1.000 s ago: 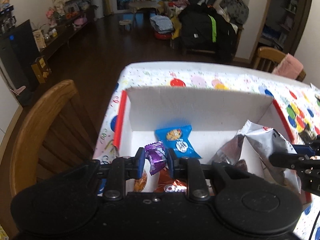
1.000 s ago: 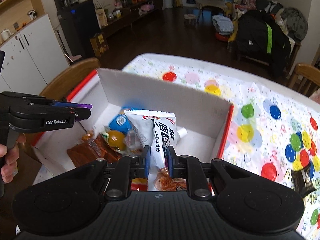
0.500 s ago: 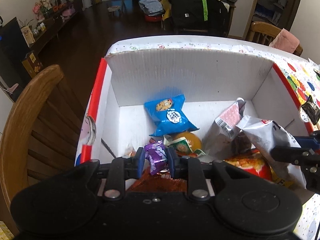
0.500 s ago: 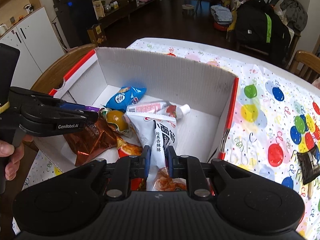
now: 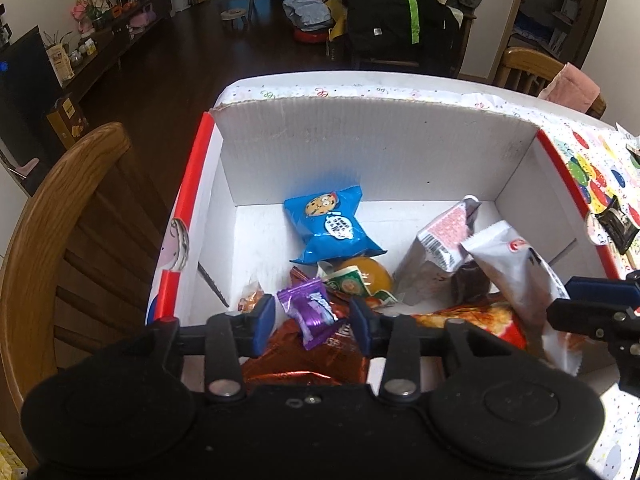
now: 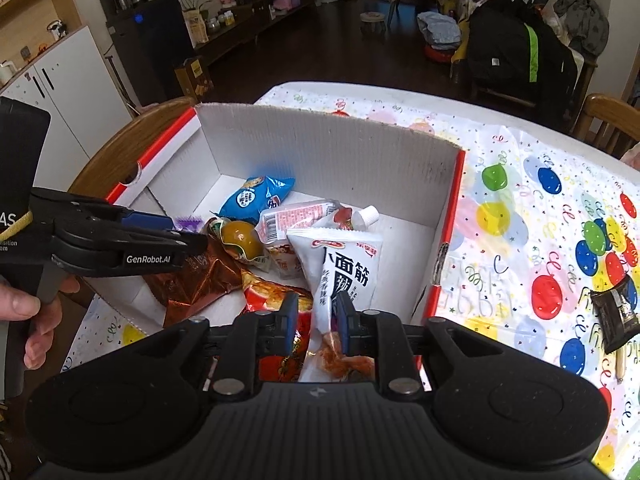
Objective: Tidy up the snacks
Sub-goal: 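Open the left tool to drop the purple candy while the right tool drops the noodle packet, then move both tools back toward the black packet and wooden-stick candy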
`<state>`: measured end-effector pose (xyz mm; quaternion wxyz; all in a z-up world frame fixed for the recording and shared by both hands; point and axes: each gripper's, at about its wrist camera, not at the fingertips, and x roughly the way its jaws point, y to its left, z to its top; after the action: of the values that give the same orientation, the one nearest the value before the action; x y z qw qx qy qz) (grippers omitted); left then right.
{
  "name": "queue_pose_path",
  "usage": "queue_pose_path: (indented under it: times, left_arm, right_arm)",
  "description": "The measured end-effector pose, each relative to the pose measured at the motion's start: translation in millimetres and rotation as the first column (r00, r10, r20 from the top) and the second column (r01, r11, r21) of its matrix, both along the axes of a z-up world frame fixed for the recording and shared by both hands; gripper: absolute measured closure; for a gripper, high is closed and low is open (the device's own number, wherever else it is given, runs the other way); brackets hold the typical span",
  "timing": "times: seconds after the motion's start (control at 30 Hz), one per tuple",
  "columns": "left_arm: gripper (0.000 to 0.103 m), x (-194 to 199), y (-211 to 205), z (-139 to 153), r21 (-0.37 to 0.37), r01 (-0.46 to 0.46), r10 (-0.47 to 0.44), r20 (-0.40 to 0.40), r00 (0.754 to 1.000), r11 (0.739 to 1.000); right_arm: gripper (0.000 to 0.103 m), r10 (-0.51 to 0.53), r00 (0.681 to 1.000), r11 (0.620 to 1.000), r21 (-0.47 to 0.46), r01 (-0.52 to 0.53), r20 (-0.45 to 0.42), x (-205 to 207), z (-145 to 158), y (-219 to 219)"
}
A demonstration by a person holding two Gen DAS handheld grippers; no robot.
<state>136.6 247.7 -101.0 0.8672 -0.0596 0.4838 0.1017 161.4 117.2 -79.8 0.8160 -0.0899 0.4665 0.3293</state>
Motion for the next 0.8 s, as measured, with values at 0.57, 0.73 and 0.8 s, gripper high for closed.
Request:
queue_pose_path:
  times: [0.57,0.73,0.8]
  left_arm:
    - [0.022,-31.0,-21.3,41.3,0.014,0.008,-0.009,0.117,0.993,1.0]
    - [0.018,-38.9,-31.2,52.1,0.021,0.017,-0.02,0.147,0.989,1.0]
    - [0.016,-42.3,-35.2,56.5,0.019,0.017,-0.02,0.159,0.987,1.0]
  right_arm:
    - [0.039,-0.017,0.997,0.997,0.081,0.011,0.074,-25.7,38.4,-28.0]
    - [0.031,-0.014,0.993,0.995,0.097,0.002,0.115,-32.5,51.5,-38.4]
    - [0.031,-0.013,0.992,0.994,0.106,-0.001,0.128,-34.5,56.2,-43.6]
